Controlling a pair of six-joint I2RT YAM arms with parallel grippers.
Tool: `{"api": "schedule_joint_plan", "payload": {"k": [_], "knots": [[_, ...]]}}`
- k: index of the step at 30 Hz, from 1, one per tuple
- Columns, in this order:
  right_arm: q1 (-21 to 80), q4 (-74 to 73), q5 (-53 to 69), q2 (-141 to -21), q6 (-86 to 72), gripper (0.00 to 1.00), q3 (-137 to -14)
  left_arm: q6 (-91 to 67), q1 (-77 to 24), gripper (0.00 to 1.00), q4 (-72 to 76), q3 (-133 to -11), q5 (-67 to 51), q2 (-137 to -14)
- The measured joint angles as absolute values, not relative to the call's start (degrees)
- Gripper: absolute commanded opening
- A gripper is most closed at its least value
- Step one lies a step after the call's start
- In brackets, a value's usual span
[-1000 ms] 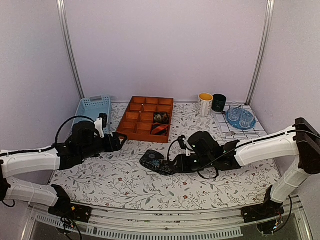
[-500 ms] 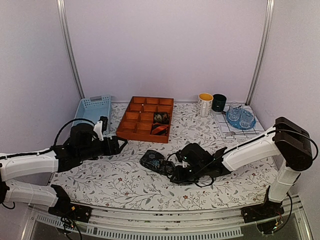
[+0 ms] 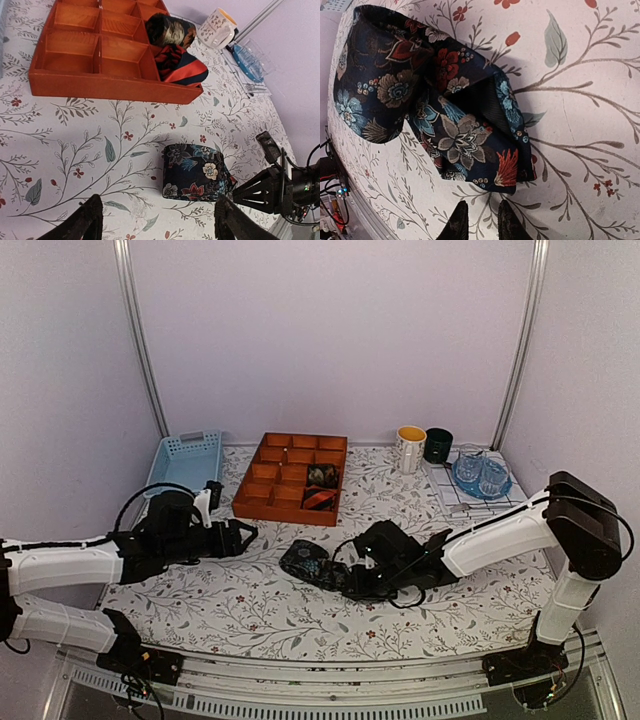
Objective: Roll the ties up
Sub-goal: Roll the tie at the center of the board.
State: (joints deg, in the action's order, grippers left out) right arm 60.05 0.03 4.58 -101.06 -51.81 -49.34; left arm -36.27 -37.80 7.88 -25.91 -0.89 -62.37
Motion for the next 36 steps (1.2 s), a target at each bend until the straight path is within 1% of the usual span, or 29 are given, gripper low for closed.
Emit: {"api": "schedule_joint_plan", "payload": {"k": [5, 9, 15, 17, 20, 27, 36], "knots": [[61.23, -4.19, 3.40, -101.01, -47.92, 0.24, -52.73, -36.82, -37.78, 0.75, 8.97, -25.91, -2.79, -65.73], [61.49, -6.46, 3.31, -101.01, -45.12, 0.24, -59.53, -37.60, -37.78, 0.78, 9.74, -25.91, -3.68, -67.94], [61.49, -6.50, 3.36, -101.03, -42.81, 0.24, -68.31, -38.81, -37.65, 0.92, 9.89, -25.93, -4.03, -68.40], [61.41, -6.48, 3.38, -101.10, -42.46, 0.23, -69.73, -39.27, -37.58, 0.94, 10.00, -25.93, -4.05, -68.40], [60.66, -6.81, 3.86, -101.34, -42.39, 0.22, -70.85, -39.46, -37.54, 0.94, 10.09, -25.93, -4.14, -68.40], [58.48, -7.01, 5.72, -106.00, -42.41, 0.21, -75.09, -39.29, -37.36, 0.90, 10.96, -26.61, -6.11, -71.96], [58.19, -7.86, 8.19, -110.83, -42.61, 0.20, -75.16, -39.31, -36.82, 0.89, 13.30, -27.46, -10.15, -76.88]]}}
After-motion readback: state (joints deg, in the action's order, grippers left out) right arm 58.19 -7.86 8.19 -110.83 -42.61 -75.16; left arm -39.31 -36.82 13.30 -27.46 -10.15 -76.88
